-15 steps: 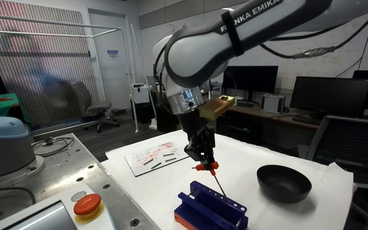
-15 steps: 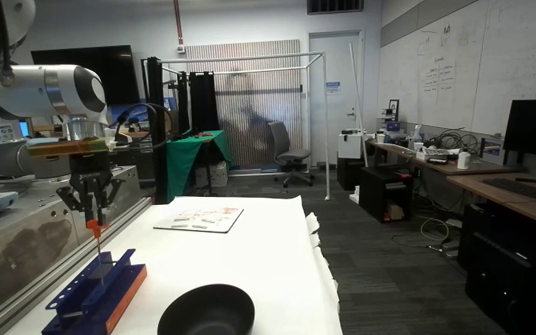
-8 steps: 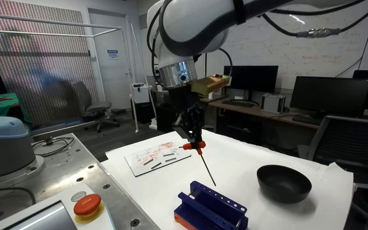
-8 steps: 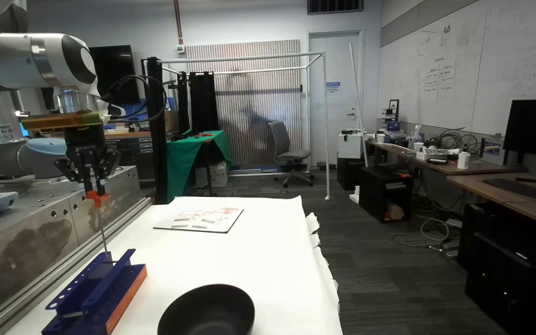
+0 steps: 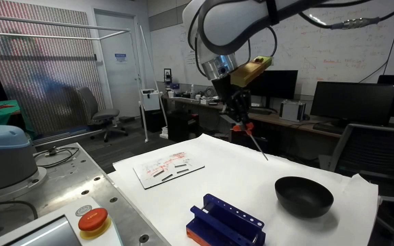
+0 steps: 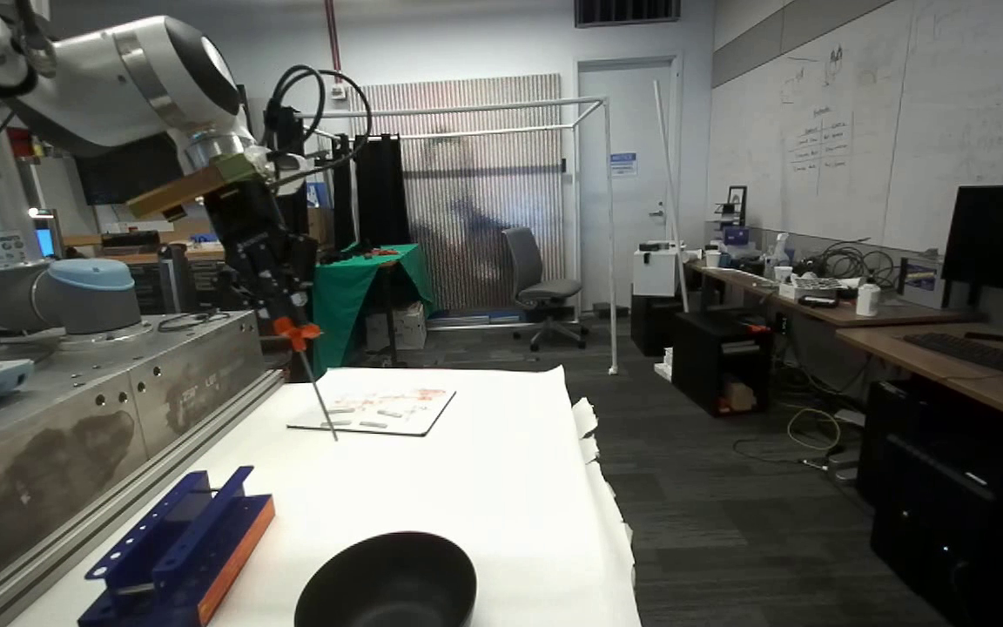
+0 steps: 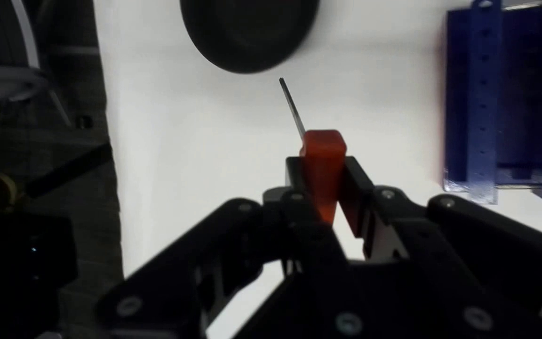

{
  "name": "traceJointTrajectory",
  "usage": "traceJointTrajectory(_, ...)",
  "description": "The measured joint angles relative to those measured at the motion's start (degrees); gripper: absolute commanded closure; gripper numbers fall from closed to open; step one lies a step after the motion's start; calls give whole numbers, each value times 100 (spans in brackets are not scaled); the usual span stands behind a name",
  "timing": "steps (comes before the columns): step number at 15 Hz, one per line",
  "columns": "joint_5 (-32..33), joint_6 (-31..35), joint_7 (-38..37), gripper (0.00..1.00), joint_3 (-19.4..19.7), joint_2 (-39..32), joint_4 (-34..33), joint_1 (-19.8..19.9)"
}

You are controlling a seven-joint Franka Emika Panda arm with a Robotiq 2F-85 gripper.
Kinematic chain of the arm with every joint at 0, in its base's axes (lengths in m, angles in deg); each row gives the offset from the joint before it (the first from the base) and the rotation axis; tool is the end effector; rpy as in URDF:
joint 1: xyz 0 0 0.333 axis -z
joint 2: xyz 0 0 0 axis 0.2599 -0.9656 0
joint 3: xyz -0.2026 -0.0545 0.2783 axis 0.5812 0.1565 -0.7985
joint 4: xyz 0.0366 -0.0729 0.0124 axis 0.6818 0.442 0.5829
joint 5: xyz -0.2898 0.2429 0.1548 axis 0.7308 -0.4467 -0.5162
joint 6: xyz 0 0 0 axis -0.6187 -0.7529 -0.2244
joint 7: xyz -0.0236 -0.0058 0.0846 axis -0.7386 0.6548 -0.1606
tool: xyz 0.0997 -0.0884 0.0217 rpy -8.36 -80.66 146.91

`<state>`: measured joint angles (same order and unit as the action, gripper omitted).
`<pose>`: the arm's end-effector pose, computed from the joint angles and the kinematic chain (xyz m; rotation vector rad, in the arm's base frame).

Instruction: Put the orange object in the bowl

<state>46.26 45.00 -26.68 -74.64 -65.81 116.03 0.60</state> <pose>0.6816 0.1206 0.4269 2.7244 0.0137 -0.3157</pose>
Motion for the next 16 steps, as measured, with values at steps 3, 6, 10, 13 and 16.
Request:
traceJointTrajectory(3, 53, -203, -28, 94, 100, -58, 311, 261)
traceJointTrajectory(6, -39, -263, 28, 94, 77, -277, 584, 469)
traceJointTrajectory(10, -253, -259, 192, 94, 44, -687, 678, 615)
traceJointTrajectory(13, -339, -259, 326, 93, 44, -906, 683, 727)
traceJointTrajectory(16, -448, -259, 488, 83, 45, -1011, 684, 886)
